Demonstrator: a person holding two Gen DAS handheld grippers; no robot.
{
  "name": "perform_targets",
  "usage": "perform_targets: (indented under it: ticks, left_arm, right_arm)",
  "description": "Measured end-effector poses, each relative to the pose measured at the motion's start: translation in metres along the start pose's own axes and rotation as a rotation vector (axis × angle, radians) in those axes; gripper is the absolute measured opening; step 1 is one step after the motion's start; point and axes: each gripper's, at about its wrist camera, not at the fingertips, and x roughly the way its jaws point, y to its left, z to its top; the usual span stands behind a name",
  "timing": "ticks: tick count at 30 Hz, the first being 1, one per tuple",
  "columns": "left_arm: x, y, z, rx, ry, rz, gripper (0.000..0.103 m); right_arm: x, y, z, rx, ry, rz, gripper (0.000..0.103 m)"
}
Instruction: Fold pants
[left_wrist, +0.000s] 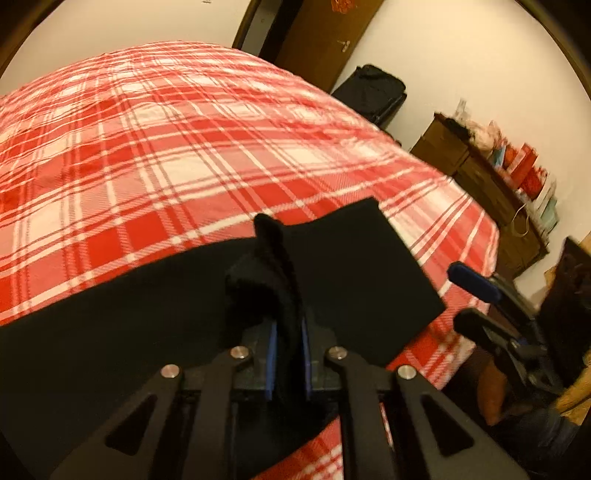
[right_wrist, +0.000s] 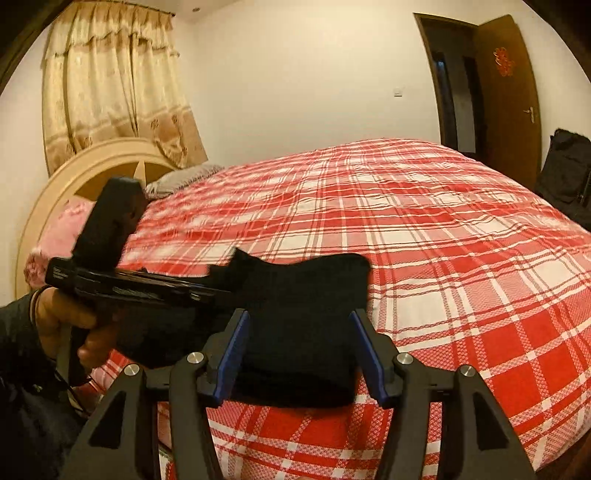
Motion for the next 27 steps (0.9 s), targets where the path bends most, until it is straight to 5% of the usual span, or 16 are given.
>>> perform_targets:
  ticks: [9,27]
  left_arm:
    - [-0.051,0.048,-0.011,-0.096,-0.041,0.032,0.012]
    - [-0.071,0.123,-0.045,-0.282,-0.067,0.092,0.012]
  right_arm:
    - [0.01,0.011,-0.009,-0.032,0.045,0.013,0.058]
    - [0.02,0.059,-0.027,-0.219,0.102,0.141,0.059]
